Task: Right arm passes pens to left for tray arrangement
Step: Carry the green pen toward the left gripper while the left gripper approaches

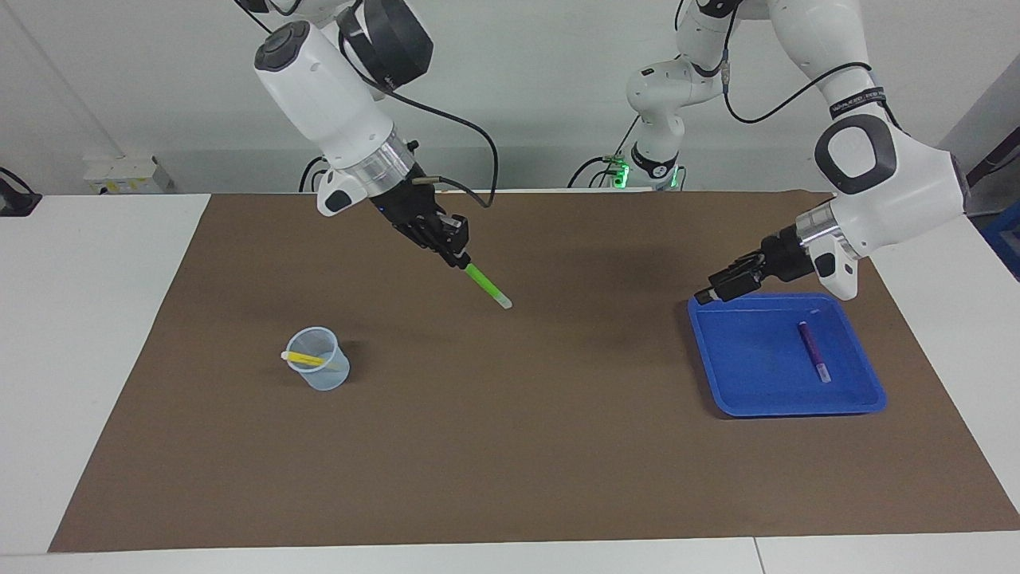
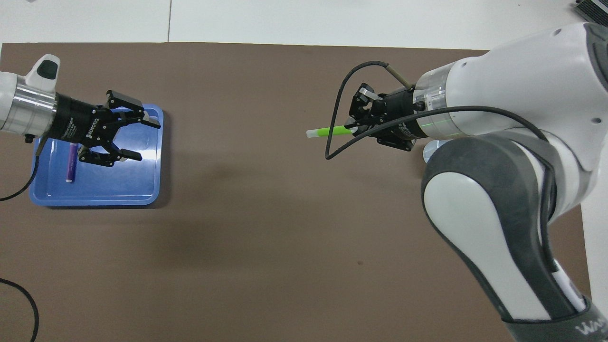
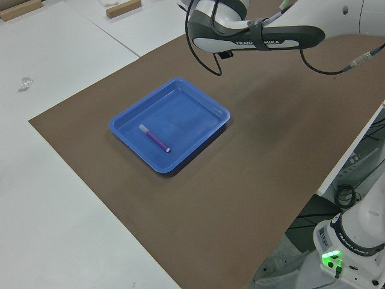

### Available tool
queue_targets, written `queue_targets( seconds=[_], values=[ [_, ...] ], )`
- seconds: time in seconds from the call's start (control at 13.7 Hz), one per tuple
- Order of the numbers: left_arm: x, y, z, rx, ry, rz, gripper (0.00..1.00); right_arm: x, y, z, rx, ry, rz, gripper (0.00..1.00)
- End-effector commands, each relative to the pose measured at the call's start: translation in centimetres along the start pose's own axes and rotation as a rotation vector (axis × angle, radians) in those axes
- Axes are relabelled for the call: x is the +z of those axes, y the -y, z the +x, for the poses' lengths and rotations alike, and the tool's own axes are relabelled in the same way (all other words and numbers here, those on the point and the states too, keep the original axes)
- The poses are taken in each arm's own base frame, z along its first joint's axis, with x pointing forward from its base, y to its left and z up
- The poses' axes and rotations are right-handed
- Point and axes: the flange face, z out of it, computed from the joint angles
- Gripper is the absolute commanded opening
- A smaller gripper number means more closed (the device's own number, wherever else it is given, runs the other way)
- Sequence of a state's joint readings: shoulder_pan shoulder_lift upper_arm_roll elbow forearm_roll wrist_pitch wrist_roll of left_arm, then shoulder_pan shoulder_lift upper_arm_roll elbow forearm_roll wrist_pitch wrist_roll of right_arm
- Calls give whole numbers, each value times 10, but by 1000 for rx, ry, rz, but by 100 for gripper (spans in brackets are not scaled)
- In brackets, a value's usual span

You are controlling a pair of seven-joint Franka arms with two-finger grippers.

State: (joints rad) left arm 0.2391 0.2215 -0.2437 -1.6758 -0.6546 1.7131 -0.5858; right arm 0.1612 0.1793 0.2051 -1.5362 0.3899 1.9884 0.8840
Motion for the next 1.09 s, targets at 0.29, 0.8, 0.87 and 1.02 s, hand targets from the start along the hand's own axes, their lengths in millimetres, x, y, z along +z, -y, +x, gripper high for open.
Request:
queue_targets(
  seconds=[0.29,0.8,0.87,1.02],
  values=[
    [16,-42,-39,-385,85,-107,84,24,38,-31,243,-10,194,0],
    [16,-76,-61,-481,90,-213,83,48,57,-61,275,0,233,0],
    [20,-81,-65,-473,81,-222,83,51,60,-67,268,1,239,0],
    [24,-87,-72,-461,80,-222,83,60,62,-76,267,8,234,0]
  ],
)
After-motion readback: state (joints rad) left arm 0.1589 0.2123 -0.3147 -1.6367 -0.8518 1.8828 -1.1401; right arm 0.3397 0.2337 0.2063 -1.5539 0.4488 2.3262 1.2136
